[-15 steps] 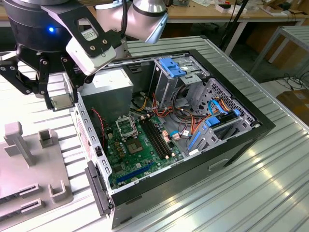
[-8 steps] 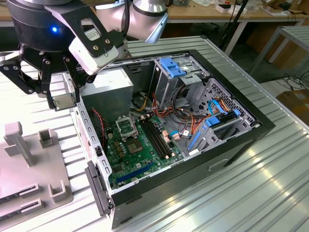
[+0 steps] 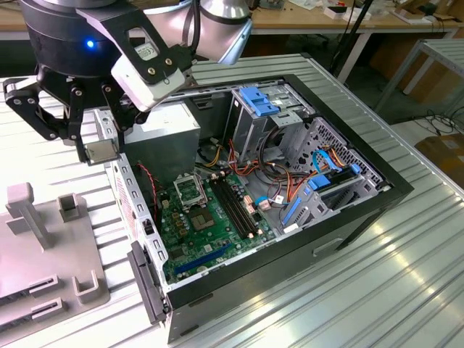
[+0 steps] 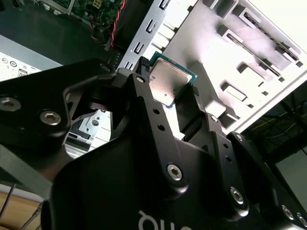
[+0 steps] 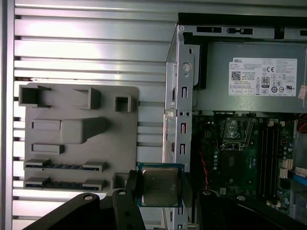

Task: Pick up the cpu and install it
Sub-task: 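Pick up the cpu and move it towards the insertion slot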

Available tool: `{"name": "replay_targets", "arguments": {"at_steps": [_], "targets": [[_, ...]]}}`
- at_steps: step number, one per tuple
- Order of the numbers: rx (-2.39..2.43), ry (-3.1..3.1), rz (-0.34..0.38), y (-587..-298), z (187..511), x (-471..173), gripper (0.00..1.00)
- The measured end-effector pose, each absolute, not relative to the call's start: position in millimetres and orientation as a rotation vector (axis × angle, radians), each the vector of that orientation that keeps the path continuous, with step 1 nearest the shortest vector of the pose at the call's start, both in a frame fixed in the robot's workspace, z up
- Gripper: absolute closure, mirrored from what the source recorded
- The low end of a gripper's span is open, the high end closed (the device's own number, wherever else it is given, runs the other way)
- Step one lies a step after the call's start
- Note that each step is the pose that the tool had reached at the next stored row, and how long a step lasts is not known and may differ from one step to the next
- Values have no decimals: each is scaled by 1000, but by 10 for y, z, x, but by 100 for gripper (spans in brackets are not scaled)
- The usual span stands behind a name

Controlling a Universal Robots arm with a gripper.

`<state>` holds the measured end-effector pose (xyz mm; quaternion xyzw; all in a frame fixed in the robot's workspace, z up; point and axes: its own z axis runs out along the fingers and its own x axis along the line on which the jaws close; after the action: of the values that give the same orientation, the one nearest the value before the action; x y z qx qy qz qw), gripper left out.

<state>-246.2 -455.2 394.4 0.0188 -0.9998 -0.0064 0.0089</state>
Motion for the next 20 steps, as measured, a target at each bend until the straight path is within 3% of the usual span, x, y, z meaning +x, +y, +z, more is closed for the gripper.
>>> {"name": "replay_targets", "arguments": {"at_steps": [20], "targets": [[59, -3123, -18, -4552, 3941, -2326, 53]]}}
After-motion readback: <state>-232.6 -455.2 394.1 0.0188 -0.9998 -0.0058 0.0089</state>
